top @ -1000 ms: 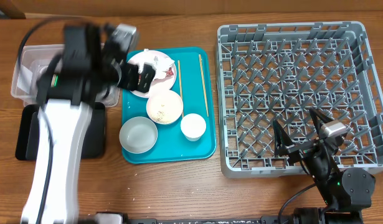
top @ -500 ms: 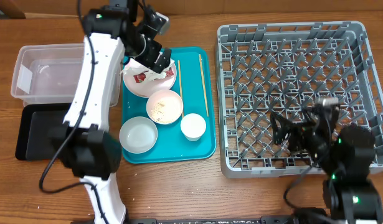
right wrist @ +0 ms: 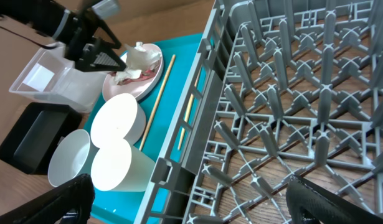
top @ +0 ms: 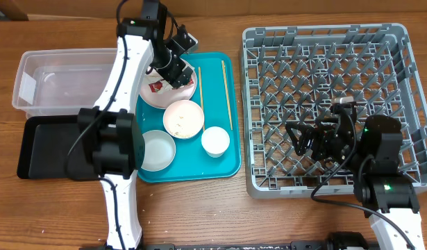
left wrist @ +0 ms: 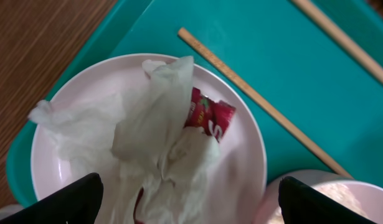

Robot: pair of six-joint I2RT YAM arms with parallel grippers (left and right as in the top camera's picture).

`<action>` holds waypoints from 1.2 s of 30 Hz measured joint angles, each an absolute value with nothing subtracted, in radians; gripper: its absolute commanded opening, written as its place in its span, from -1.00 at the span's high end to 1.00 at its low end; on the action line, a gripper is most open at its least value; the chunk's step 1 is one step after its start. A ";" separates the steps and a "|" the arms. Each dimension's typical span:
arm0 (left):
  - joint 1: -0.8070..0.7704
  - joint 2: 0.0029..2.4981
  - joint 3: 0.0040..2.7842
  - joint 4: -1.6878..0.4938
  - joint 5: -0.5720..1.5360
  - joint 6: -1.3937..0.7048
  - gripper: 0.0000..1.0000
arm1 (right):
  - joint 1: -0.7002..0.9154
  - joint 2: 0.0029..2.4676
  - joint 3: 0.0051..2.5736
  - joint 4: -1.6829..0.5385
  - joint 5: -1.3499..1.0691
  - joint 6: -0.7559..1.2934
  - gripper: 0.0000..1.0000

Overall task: Sort waste into correct bins and load items into the dishwasher
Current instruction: 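Reach left gripper to the white plate and grasp the tissue and red wrapper, then carry the tissue and wrapper left and release into the clear bin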

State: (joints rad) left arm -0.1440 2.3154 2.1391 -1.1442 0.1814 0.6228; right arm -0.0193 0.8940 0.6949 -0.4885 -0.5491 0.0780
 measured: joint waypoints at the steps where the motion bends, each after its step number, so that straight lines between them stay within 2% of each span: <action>1: -0.144 2.330 2.140 -1.135 0.178 0.625 -0.85 | -0.019 0.897 0.695 -0.488 -0.551 0.078 -1.00; 6: -0.144 2.400 2.140 -1.121 0.159 0.632 -0.79 | -0.019 0.899 0.695 -0.488 -0.555 0.078 -1.00; 8: -0.144 2.424 2.140 -1.121 0.155 0.632 -0.66 | -0.019 0.899 0.695 -0.488 -0.558 0.079 -1.00; 10: -0.144 2.447 2.140 -1.121 0.152 0.635 -0.40 | -0.019 0.899 0.695 -0.487 -0.561 0.078 -1.00; 15: -0.142 2.473 2.149 -1.112 0.138 0.640 0.67 | -0.019 0.899 0.695 -0.488 -0.562 0.078 -1.00; 17: -0.142 2.474 2.149 -1.112 0.138 0.635 0.92 | -0.019 0.899 0.695 -0.487 -0.562 0.078 -1.00; 22: -0.142 2.474 2.149 -1.115 0.137 0.625 0.92 | -0.019 0.899 0.695 -0.487 -0.562 0.078 -1.00; 28: -0.142 2.490 2.234 -1.217 0.114 0.505 0.92 | -0.019 0.899 0.695 -0.487 -0.562 0.078 -1.00; 36: -0.141 2.508 2.657 -1.497 0.102 0.290 0.92 | -0.019 0.899 0.695 -0.488 -0.562 0.079 -1.00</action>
State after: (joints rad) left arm -0.1413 2.5084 2.6572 -1.4967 0.1024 0.2905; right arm -0.0189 0.8989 0.6949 -0.4877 -0.5621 0.0788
